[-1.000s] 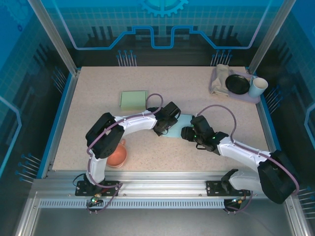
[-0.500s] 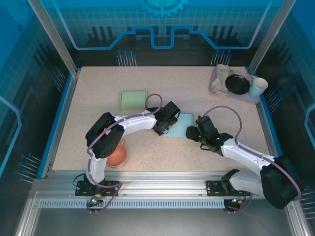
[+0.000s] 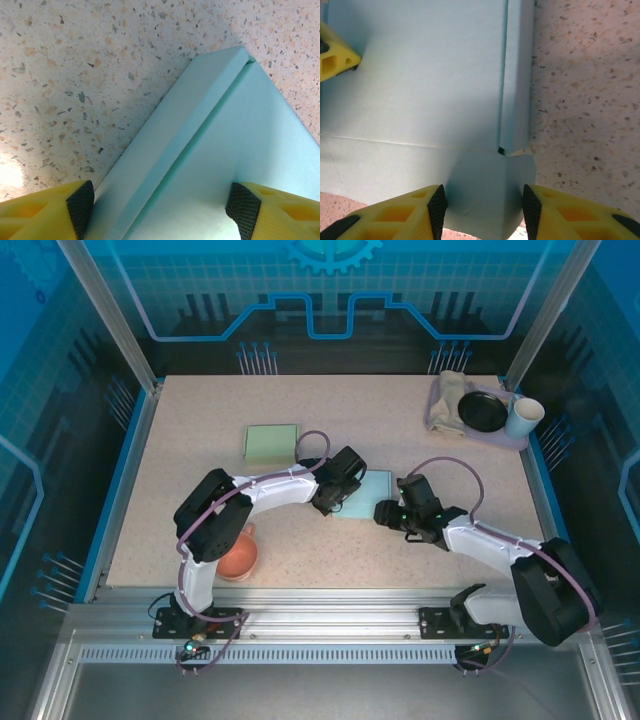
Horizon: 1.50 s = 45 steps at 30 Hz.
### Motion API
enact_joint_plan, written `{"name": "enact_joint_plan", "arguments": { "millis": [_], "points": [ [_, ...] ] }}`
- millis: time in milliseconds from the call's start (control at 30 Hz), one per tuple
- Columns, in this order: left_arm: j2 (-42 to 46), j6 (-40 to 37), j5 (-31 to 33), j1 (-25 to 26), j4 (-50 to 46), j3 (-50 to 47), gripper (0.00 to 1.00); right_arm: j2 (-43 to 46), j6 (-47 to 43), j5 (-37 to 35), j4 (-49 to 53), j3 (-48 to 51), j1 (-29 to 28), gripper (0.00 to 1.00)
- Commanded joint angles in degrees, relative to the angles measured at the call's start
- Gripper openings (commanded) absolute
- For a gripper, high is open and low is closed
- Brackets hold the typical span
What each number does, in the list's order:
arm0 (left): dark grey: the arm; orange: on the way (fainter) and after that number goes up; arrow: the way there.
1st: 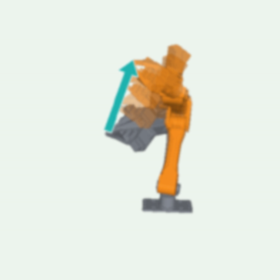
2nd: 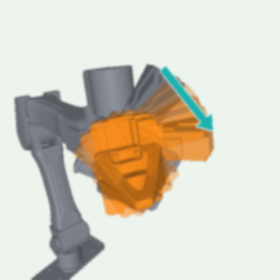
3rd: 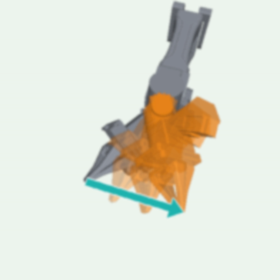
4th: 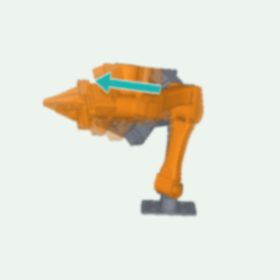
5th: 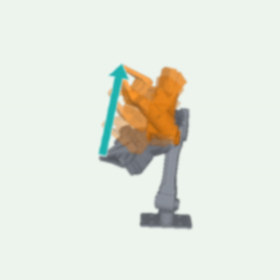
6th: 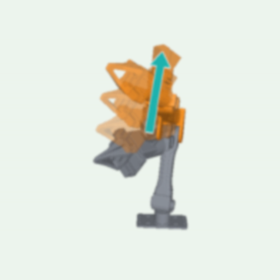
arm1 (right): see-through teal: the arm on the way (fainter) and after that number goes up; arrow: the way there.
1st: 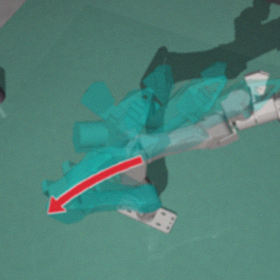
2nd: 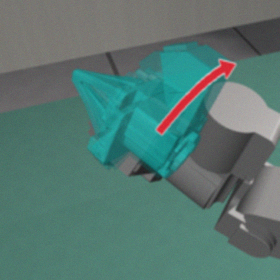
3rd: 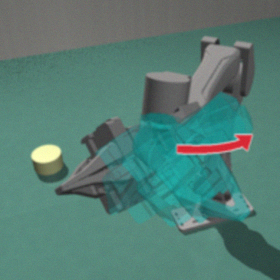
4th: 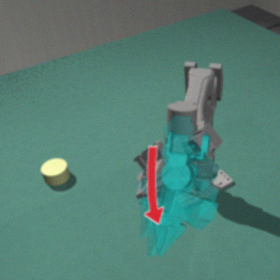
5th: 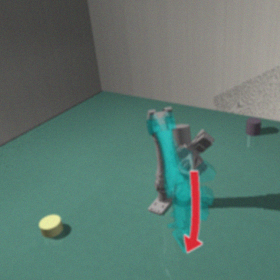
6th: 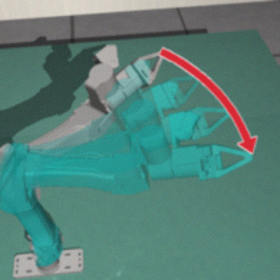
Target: Fold the paper box
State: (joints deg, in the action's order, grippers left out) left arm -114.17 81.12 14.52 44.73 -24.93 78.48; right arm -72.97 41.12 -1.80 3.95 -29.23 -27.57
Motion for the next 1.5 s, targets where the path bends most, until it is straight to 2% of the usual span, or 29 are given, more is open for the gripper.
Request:
{"name": "enact_joint_plan", "arguments": {
  "millis": [0, 533, 1000, 1167, 1467],
  "points": [
    [-3.7, 1.0, -0.9, -0.5, -6.1, -1.8, 0.75, -0.8, 0.4, 3.7, -2.3, -0.1, 0.6, 0.46],
    [-4.7, 1.2, -1.0, -0.5, -5.5, -2.3, 0.74, 1.5, 0.4, -4.3, -3.7, 2.3, -0.5, 0.40],
    [-5.2, 0.5, -1.4, -0.5, -5.2, -2.2, 0.74, -1.0, 0.5, -4.9, -8.5, 2.8, -0.7, 0.39],
    [-5.2, 0.3, -1.4, -0.6, -5.5, -2.3, 0.74, -1.1, 0.5, -8.8, -14.0, 5.5, -1.3, 0.38],
    [-5.5, -0.1, -2.1, -0.7, -4.9, -2.7, 0.74, -4.3, -0.4, -13.5, -30.5, 11.9, -3.2, 0.38]
  ]
}}
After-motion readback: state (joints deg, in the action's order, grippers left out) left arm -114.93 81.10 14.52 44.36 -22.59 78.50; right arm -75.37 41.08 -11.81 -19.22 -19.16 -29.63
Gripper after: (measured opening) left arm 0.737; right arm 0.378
